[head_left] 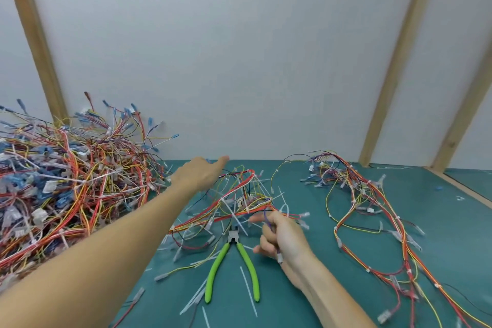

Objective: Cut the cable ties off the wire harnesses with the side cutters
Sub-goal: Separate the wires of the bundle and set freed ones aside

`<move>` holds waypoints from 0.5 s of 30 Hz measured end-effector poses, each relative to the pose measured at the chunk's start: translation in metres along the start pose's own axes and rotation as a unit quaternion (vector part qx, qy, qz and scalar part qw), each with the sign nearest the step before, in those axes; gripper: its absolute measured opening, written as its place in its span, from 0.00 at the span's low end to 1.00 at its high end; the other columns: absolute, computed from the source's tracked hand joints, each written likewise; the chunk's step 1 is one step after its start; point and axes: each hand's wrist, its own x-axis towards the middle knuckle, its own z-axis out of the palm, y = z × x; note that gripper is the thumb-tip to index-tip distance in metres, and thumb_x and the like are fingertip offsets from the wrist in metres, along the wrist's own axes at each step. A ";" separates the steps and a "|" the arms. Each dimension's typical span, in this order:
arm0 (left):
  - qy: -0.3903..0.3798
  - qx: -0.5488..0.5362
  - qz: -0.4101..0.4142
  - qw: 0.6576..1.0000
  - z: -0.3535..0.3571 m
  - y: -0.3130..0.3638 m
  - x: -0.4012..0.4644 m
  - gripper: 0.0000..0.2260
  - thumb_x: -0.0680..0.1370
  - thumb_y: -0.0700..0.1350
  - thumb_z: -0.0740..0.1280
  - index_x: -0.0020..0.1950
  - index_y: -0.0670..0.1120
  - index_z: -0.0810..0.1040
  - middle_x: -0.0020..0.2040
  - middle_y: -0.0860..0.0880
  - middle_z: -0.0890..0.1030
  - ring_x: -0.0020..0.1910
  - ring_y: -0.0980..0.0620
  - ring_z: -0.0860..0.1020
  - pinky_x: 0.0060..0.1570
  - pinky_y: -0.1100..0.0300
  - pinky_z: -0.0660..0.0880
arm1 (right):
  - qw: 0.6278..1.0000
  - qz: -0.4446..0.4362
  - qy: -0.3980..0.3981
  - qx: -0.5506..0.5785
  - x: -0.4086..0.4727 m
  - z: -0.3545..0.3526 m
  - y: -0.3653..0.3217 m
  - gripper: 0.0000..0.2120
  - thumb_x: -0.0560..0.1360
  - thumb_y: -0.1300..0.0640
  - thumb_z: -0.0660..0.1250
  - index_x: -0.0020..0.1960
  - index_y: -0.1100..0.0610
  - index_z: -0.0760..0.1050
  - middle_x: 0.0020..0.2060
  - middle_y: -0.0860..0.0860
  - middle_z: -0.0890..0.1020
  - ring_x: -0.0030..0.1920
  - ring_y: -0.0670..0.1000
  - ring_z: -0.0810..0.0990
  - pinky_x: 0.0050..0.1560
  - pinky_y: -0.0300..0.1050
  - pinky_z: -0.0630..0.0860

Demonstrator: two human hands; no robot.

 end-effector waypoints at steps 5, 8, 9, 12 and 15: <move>-0.087 0.047 0.052 0.994 0.025 0.037 -0.007 0.43 0.68 0.81 0.54 0.56 0.45 0.81 0.49 0.46 0.80 0.49 0.44 0.79 0.51 0.52 0.74 | 0.998 -0.034 -0.045 -0.011 -0.007 0.008 -0.002 0.17 0.78 0.68 0.55 0.45 0.54 0.80 0.48 0.51 0.85 0.40 0.51 0.80 0.38 0.46 0.78; 0.016 0.075 0.145 0.986 0.047 0.049 -0.012 0.24 0.73 0.67 0.65 0.35 0.46 0.76 0.34 0.48 0.78 0.41 0.44 0.79 0.39 0.57 0.71 | 0.988 -0.021 -0.100 0.114 -0.006 0.003 -0.003 0.12 0.80 0.61 0.57 0.58 0.58 0.77 0.57 0.56 0.82 0.54 0.55 0.81 0.51 0.50 0.79; 0.012 0.053 0.156 0.986 0.050 0.052 -0.014 0.21 0.74 0.61 0.66 0.32 0.46 0.74 0.30 0.49 0.75 0.37 0.45 0.77 0.35 0.59 0.68 | 0.981 -0.009 -0.110 0.157 -0.004 0.000 -0.004 0.14 0.81 0.57 0.59 0.62 0.60 0.77 0.58 0.57 0.82 0.58 0.56 0.80 0.57 0.53 0.79; -0.048 -0.045 0.157 0.985 0.049 0.060 -0.018 0.19 0.76 0.54 0.65 0.28 0.45 0.75 0.25 0.51 0.73 0.28 0.49 0.71 0.33 0.60 0.67 | 0.969 0.018 -0.100 0.225 -0.001 -0.004 -0.008 0.23 0.77 0.47 0.65 0.65 0.61 0.79 0.61 0.58 0.83 0.64 0.58 0.80 0.69 0.57 0.74; -0.078 -0.164 0.141 0.973 0.031 0.067 -0.023 0.19 0.77 0.52 0.64 0.36 0.40 0.83 0.26 0.49 0.79 0.27 0.51 0.73 0.30 0.64 0.70 | 0.969 0.015 -0.079 0.232 -0.002 -0.003 -0.008 0.13 0.76 0.48 0.67 0.48 0.58 0.82 0.46 0.57 0.84 0.56 0.58 0.84 0.62 0.55 0.78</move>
